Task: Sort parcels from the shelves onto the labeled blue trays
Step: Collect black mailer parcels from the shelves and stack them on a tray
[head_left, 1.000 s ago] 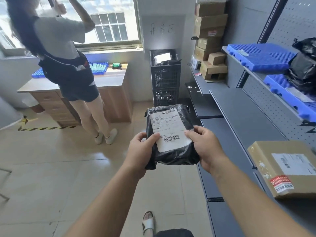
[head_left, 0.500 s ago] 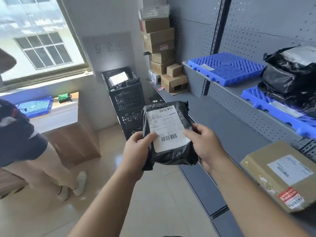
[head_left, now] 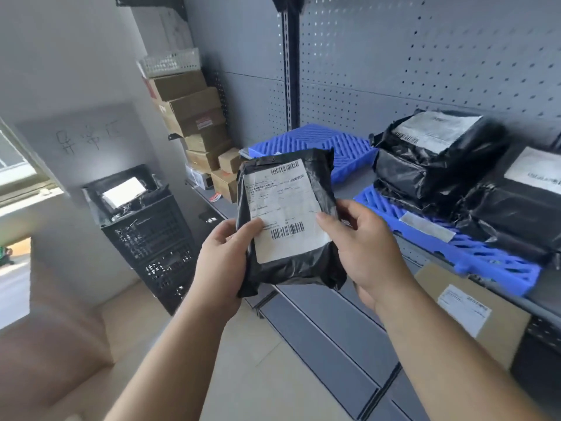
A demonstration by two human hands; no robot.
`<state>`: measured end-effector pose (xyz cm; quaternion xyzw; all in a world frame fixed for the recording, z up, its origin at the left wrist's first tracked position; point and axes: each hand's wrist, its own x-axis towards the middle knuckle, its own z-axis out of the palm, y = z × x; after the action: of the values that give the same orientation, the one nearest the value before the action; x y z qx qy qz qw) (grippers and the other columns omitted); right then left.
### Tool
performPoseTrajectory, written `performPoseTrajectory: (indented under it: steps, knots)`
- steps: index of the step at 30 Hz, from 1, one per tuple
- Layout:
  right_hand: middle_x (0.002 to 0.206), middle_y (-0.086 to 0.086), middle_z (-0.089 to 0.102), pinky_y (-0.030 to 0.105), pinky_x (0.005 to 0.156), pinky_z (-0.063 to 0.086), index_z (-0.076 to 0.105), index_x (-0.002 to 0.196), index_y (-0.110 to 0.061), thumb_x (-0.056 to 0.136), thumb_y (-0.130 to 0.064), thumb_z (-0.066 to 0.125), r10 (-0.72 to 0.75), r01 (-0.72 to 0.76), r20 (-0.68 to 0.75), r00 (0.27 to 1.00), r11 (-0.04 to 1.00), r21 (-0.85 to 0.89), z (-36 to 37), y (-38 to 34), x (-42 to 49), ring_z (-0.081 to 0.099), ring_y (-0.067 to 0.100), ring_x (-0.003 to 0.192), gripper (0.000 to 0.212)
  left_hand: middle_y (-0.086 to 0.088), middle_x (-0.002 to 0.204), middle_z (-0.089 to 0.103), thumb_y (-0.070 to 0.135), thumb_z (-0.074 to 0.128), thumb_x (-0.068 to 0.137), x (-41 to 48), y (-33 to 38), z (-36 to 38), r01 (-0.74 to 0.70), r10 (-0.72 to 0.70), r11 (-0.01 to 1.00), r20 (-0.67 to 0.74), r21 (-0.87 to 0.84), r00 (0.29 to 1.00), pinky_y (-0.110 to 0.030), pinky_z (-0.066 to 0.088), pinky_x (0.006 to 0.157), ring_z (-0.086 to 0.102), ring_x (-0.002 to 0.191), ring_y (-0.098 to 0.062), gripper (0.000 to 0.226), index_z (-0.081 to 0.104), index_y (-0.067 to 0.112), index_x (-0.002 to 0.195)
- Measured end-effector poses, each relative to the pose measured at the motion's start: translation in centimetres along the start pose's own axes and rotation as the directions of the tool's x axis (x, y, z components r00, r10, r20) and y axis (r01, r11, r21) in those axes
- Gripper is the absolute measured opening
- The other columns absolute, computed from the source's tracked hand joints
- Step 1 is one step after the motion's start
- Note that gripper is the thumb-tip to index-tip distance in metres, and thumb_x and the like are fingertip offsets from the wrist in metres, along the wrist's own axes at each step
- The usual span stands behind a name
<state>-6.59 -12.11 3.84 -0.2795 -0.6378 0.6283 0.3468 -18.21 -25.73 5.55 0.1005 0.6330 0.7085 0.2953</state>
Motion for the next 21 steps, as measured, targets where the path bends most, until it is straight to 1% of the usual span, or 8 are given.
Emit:
performPoseTrajectory:
  steps: [3,7,9,11,12,16,19,21]
  knots:
    - [0.103,-0.010,0.078,0.044,0.094,0.058,0.072,0.110,-0.025,0.094,-0.025,0.069,-0.053,0.052,-0.051,0.997,0.998,-0.026,-1.4,-1.2,1.1,0.073,0.012,0.099,0.016,-0.008,0.102,0.079,0.023,0.070,0.094,1.6,1.0,2.2,-0.038,0.041,0.998,0.053,-0.045,0.998,-0.035,0.058,0.054,0.077,0.079,-0.031,0.020,0.069,0.017,0.113]
    - [0.102,-0.012,0.078,0.041,0.094,0.058,0.072,0.110,-0.026,0.096,-0.021,0.068,-0.112,0.107,-0.136,0.984,0.993,-0.046,-3.4,-3.0,1.8,0.073,0.008,0.097,0.015,-0.009,0.104,0.079,0.026,0.071,0.093,3.2,2.1,5.0,-0.083,0.086,0.996,0.142,-0.029,0.986,-0.042,0.053,0.068,0.075,0.082,-0.034,0.014,0.070,0.021,0.106]
    - [0.103,-0.012,0.078,0.041,0.096,0.057,0.072,0.113,-0.025,0.096,-0.022,0.068,-0.153,0.140,-0.185,0.971,0.987,-0.077,-4.4,-4.0,2.0,0.073,0.007,0.098,0.018,-0.011,0.105,0.078,0.024,0.070,0.094,4.1,2.8,6.6,-0.072,0.080,0.996,0.207,-0.046,0.975,-0.041,0.054,0.064,0.073,0.080,-0.037,0.013,0.070,0.020,0.106]
    - [0.103,-0.011,0.078,0.043,0.097,0.056,0.072,0.113,-0.024,0.096,-0.021,0.067,-0.194,0.173,-0.247,0.949,0.979,-0.105,-5.4,-4.9,2.4,0.072,0.008,0.099,0.018,-0.012,0.105,0.078,0.024,0.069,0.095,5.1,3.5,8.2,-0.074,0.082,0.996,0.286,-0.040,0.955,-0.028,0.050,0.042,0.069,0.070,-0.034,0.014,0.070,0.018,0.108]
    - [0.103,-0.011,0.078,0.043,0.098,0.055,0.073,0.112,-0.024,0.096,-0.021,0.067,-0.206,0.182,-0.279,0.938,0.977,-0.111,-5.9,-5.3,2.6,0.072,0.008,0.100,0.017,-0.012,0.102,0.078,0.025,0.069,0.094,5.6,3.9,9.0,-0.090,0.091,0.996,0.328,-0.019,0.940,-0.024,0.044,0.039,0.067,0.066,-0.032,0.013,0.070,0.019,0.105]
    - [0.106,-0.005,0.078,0.052,0.101,0.053,0.074,0.110,-0.022,0.094,-0.021,0.067,-0.233,0.202,-0.374,0.897,0.972,-0.122,-7.6,-6.6,3.2,0.072,0.018,0.105,0.018,-0.004,0.083,0.071,0.036,0.072,0.089,7.9,5.1,12.0,-0.189,0.139,0.979,0.442,0.072,0.886,-0.022,0.035,0.040,0.055,0.048,-0.025,0.012,0.070,0.024,0.088]
    - [0.106,-0.001,0.078,0.057,0.102,0.051,0.076,0.107,-0.023,0.088,-0.027,0.068,-0.242,0.199,-0.469,0.849,0.970,-0.141,-8.9,-7.2,3.5,0.071,0.027,0.106,0.021,-0.007,0.089,0.075,0.035,0.072,0.090,8.8,5.8,14.2,-0.215,0.142,0.974,0.542,0.074,0.828,-0.026,0.042,0.041,0.061,0.058,-0.028,0.013,0.073,0.023,0.088]
    - [0.107,0.006,0.078,0.061,0.102,0.049,0.077,0.106,-0.023,0.085,-0.029,0.068,-0.242,0.205,-0.538,0.807,0.970,-0.129,-9.8,-7.5,3.5,0.068,0.037,0.110,0.023,-0.012,0.097,0.077,0.034,0.073,0.090,8.9,6.4,15.5,-0.239,0.154,0.969,0.622,0.055,0.768,-0.037,0.053,0.055,0.068,0.070,-0.030,0.016,0.075,0.019,0.092]
